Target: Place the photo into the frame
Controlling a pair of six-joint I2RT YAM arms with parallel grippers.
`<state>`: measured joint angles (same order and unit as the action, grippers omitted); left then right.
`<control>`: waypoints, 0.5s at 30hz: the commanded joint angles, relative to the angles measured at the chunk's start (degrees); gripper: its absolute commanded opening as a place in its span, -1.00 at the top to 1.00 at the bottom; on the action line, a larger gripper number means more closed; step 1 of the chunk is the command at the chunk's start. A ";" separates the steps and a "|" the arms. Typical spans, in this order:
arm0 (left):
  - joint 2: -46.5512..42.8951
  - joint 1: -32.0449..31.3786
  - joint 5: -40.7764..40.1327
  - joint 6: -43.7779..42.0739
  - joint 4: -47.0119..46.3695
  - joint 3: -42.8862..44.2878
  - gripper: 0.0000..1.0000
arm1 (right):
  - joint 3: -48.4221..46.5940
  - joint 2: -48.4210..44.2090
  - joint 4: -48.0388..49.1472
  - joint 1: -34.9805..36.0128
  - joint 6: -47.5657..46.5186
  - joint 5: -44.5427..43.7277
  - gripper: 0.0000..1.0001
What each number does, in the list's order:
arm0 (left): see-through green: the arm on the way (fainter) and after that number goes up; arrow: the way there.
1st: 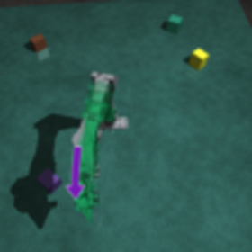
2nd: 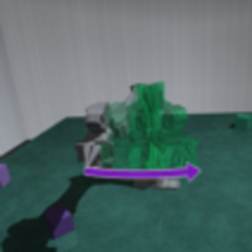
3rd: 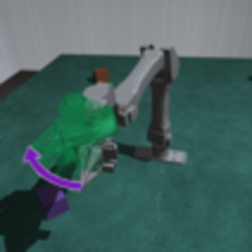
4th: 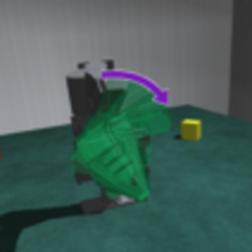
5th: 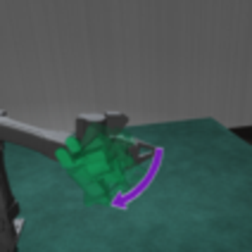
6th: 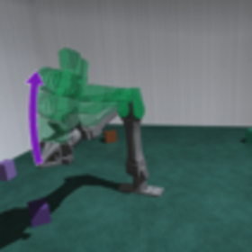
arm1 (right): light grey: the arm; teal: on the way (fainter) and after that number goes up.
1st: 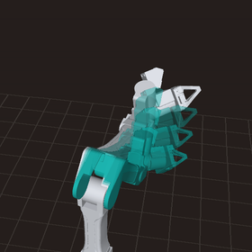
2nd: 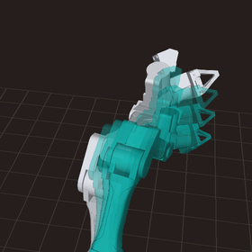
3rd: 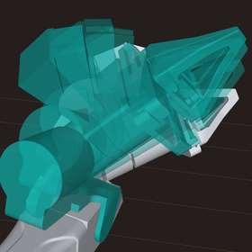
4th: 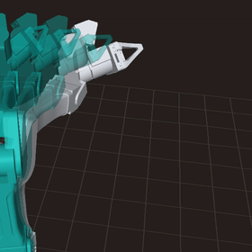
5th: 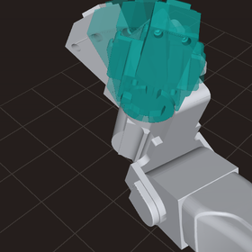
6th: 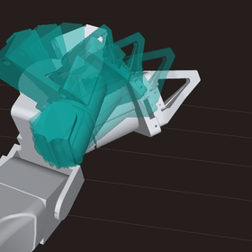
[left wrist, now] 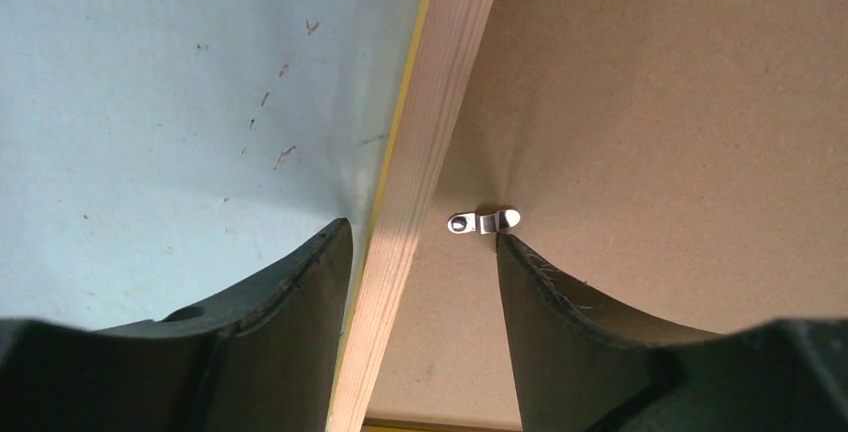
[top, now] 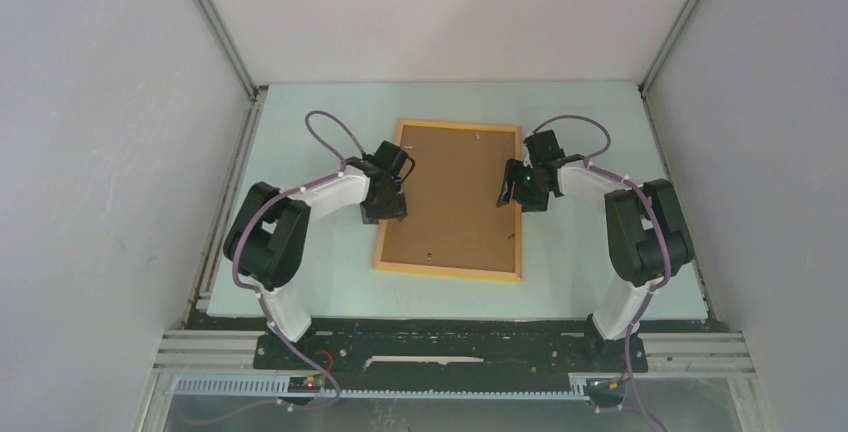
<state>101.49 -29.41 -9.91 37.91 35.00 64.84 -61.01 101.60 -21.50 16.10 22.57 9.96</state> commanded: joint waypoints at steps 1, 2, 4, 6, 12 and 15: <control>0.82 -0.13 -2.56 0.71 -2.83 -0.06 -0.18 | 0.66 0.44 0.75 1.50 -0.39 2.12 -0.43; 1.01 -0.05 -2.70 1.32 -2.98 -0.02 -0.12 | 0.66 0.48 0.75 1.56 -0.42 2.02 -0.43; 1.41 -0.08 -3.06 1.89 -3.23 -0.06 -0.05 | 0.68 0.62 0.80 1.51 -0.42 2.25 -0.43; 1.59 0.17 -3.39 2.64 -3.65 -0.47 0.01 | 0.72 0.55 0.86 1.56 -0.40 2.41 -0.43; 0.78 2.30 -0.10 7.42 -9.32 -4.49 0.09 | 0.69 0.55 0.92 1.72 -0.40 2.51 -0.43; 0.21 3.13 1.04 10.33 -12.51 -6.11 0.09 | 0.64 0.72 1.02 1.85 -0.48 2.48 -0.43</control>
<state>100.92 -27.62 -9.30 42.33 30.59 62.61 -61.01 101.60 -21.41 16.51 22.39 9.96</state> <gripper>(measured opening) 0.474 0.717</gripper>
